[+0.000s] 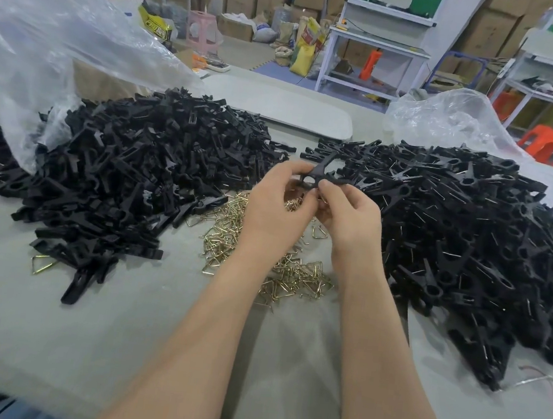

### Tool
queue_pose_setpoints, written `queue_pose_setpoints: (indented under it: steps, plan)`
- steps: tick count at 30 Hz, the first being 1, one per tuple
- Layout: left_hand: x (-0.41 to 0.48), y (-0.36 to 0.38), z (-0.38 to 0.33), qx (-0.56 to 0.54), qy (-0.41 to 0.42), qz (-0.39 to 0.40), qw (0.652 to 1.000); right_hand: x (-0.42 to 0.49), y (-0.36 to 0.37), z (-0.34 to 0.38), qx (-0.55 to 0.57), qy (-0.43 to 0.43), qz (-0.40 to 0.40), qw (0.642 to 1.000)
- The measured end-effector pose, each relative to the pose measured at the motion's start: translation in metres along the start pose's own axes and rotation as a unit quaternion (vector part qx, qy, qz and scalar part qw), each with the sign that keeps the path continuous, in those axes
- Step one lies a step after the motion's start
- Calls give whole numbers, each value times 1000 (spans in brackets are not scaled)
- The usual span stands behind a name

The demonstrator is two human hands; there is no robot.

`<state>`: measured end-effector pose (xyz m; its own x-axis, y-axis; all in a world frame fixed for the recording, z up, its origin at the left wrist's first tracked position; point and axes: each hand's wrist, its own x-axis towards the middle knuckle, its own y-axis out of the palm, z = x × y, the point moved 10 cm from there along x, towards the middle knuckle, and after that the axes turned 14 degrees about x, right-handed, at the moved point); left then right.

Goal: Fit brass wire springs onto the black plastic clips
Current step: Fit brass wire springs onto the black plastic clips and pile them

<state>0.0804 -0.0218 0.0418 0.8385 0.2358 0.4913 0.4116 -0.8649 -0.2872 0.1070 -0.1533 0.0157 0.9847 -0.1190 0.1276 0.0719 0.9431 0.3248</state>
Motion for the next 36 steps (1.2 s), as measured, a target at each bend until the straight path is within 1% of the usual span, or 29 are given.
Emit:
queue_pose_setpoints:
  steps: [2,4,7,12,15,18,21,23,27,30,33,36]
  plan:
    - [1,6,3,-42,-16,31,999,2,-4,0,19,7,-6,1000]
    - [2,8,9,-61,-40,42,996,3,-4,0,15,8,1,1000]
    - [3,9,21,-55,-79,45,994,3,0,0,-41,-4,13,999]
    - [-1,13,40,-117,-154,63,979,3,-1,5,-119,-36,12,992]
    - [-1,10,44,-92,-155,51,982,2,4,6,-166,-49,27,985]
    - [0,11,38,-40,-120,60,990,2,4,6,-185,-57,25,981]
    - [2,9,33,-21,-104,50,993,2,2,3,-165,-37,18,985]
    - [2,7,33,-23,-109,44,993,2,2,1,-148,-32,13,988]
    - [1,8,40,-29,-134,41,990,1,6,5,-167,-61,11,984]
    - [1,10,39,-55,-132,47,989,1,5,6,-154,-60,4,986]
    - [2,12,37,-81,-129,56,987,1,4,10,-117,-64,-1,991]
    - [1,11,39,-157,-154,45,974,0,1,15,-88,-79,-10,993]
